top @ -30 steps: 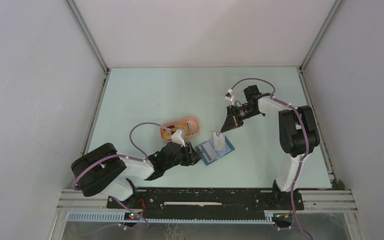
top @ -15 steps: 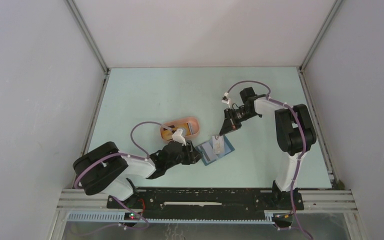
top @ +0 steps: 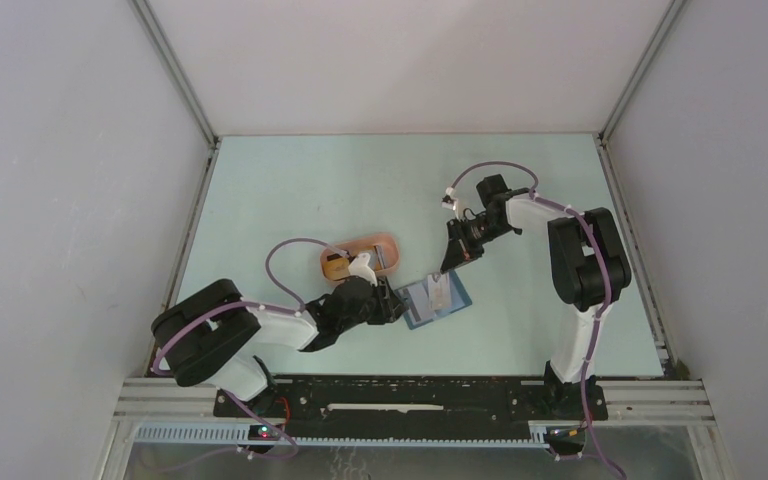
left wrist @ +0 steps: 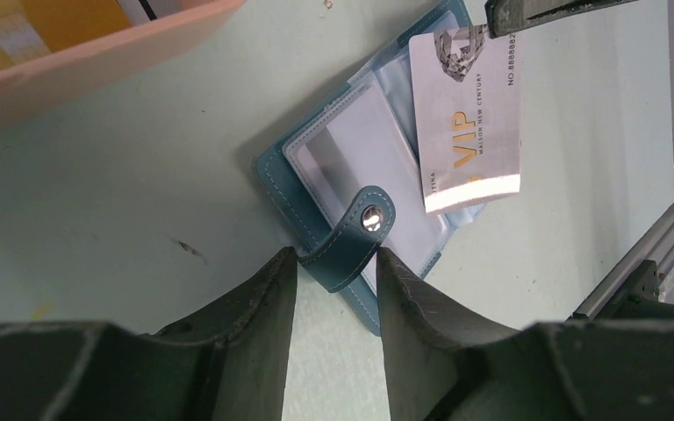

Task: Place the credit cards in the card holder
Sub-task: Insert the credit card into the card holder.

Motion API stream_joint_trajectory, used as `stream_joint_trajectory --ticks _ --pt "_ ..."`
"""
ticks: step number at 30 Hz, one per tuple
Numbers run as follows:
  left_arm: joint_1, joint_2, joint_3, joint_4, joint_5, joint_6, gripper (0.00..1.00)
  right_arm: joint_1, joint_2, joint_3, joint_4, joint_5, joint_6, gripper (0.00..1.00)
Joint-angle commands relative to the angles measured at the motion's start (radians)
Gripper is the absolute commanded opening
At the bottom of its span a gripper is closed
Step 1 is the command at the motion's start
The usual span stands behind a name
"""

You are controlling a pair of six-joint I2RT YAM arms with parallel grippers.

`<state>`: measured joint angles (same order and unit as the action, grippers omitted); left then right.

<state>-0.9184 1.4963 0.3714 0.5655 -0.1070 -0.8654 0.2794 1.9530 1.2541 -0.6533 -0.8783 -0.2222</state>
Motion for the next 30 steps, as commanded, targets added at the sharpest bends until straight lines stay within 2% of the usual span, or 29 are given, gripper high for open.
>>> stream_joint_trajectory --ticks 1,8,15,30 --pt "-0.004 0.015 0.033 -0.066 -0.047 0.002 0.44 0.007 -0.034 0.032 -0.002 0.048 -0.022 0.0" --pt "-0.004 0.019 0.038 -0.07 -0.043 0.003 0.44 0.0 -0.081 0.009 0.034 0.061 -0.011 0.0" --pt "-0.004 0.02 0.043 -0.069 -0.031 0.005 0.44 -0.013 -0.117 -0.043 0.107 -0.013 0.009 0.0" --pt "-0.003 0.02 0.045 -0.056 -0.011 -0.001 0.43 -0.008 -0.11 -0.097 0.174 -0.07 0.03 0.0"
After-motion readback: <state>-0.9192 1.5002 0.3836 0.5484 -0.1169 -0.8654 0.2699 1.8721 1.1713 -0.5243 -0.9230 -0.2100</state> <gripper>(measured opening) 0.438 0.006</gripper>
